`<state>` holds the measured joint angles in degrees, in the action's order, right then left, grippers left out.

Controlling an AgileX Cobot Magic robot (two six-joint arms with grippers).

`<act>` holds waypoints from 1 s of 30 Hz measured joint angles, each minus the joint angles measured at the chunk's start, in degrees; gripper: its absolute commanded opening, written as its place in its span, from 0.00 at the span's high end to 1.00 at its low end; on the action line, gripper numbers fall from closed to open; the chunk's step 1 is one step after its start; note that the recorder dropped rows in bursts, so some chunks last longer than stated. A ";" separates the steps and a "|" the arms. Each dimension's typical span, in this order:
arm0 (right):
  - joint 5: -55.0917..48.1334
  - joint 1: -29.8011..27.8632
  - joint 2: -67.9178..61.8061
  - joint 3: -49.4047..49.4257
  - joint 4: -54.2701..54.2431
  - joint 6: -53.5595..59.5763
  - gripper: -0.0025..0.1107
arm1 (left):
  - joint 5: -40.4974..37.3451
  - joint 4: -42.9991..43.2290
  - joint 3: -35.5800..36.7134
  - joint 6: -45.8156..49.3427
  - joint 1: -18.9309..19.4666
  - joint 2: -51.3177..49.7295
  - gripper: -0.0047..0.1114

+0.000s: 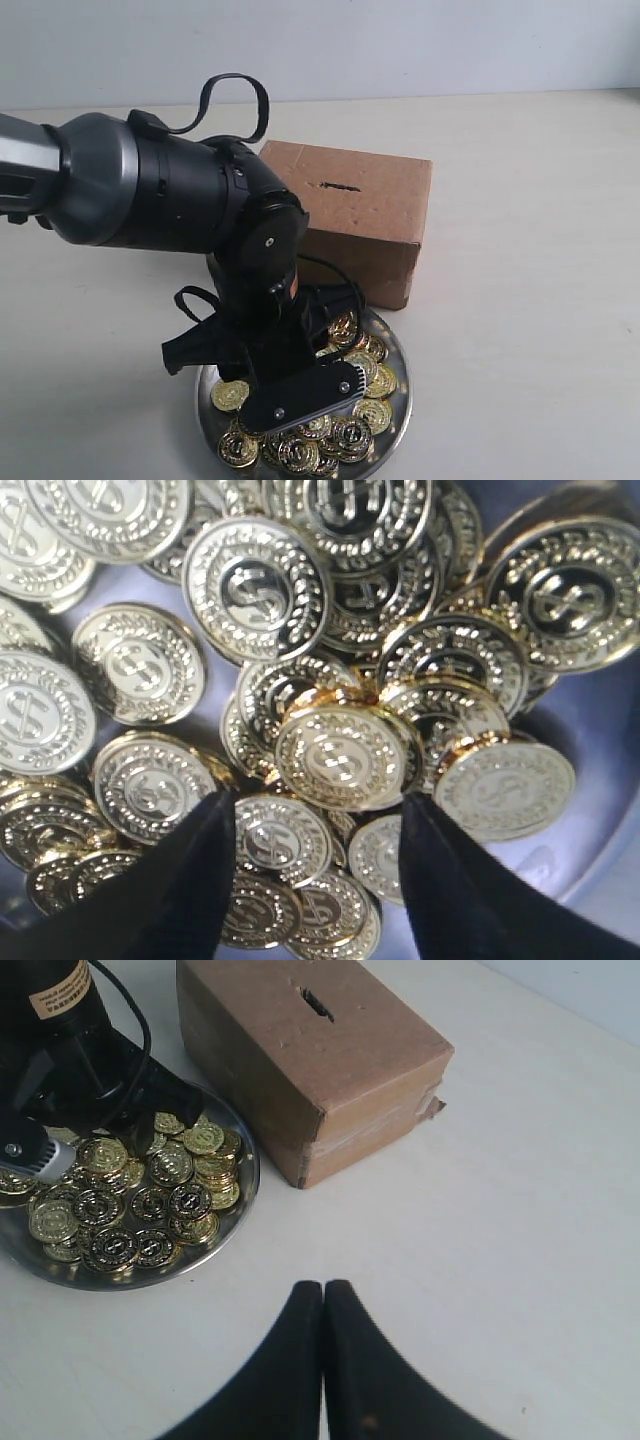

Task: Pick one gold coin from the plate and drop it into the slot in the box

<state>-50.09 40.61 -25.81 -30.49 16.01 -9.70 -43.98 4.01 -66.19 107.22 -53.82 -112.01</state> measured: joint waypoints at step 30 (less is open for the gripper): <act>0.13 0.00 0.00 0.00 0.00 0.00 0.98 | 0.00 -0.85 0.00 0.46 -0.93 -0.81 0.53</act>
<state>-49.96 40.61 -25.81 -30.49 16.01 -9.70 -43.98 3.16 -66.19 107.67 -54.76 -112.83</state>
